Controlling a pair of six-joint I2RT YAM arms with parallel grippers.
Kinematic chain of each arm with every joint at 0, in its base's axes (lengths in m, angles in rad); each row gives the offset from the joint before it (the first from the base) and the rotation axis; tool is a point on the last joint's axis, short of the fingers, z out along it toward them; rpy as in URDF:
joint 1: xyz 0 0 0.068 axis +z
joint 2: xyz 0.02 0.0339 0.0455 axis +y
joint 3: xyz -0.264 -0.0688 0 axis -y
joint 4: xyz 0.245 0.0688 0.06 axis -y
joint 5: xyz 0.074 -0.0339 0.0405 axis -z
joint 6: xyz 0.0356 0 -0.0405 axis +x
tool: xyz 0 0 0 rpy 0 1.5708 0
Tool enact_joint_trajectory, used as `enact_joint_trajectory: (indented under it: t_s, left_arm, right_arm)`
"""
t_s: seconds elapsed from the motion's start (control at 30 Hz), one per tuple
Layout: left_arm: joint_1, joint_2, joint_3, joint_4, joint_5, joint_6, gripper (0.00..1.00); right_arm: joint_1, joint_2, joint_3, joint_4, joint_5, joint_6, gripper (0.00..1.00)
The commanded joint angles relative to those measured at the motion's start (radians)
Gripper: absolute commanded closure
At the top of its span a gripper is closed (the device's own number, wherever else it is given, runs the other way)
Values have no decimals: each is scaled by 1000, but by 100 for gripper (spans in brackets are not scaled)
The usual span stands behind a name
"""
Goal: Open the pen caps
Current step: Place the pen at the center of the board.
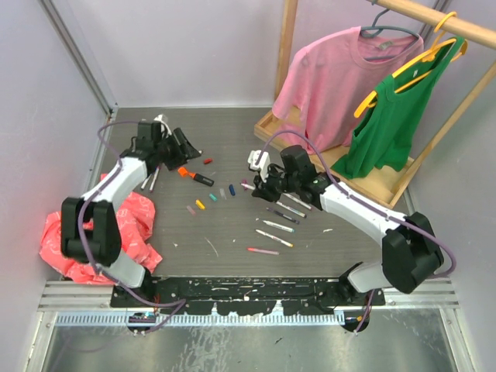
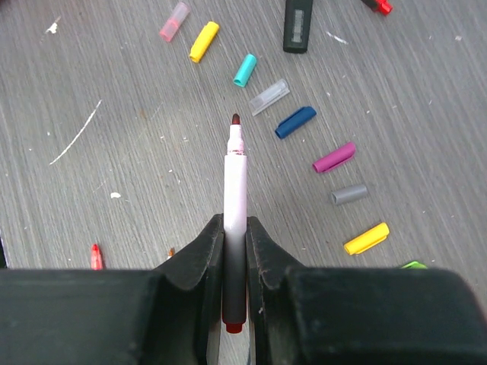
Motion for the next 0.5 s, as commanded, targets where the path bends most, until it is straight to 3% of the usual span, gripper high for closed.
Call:
enact_joint_trajectory:
  t_s: [0.0, 0.13, 0.33, 0.47]
  left_arm:
    - [38, -190, -208, 256, 92, -16, 40]
    - [115, -351, -380, 356, 181, -102, 32]
    - [183, -562, -571, 562, 291, -281, 1]
    - [195, -650, -546, 508, 348, -303, 1]
  right_arm:
    - [-5, 45, 32, 72, 48, 74, 99]
    - [-4, 103, 70, 102, 87, 141, 98]
    - [-3, 202, 172, 122, 87, 187, 94]
    - [-2, 341, 341, 70, 75, 223, 95]
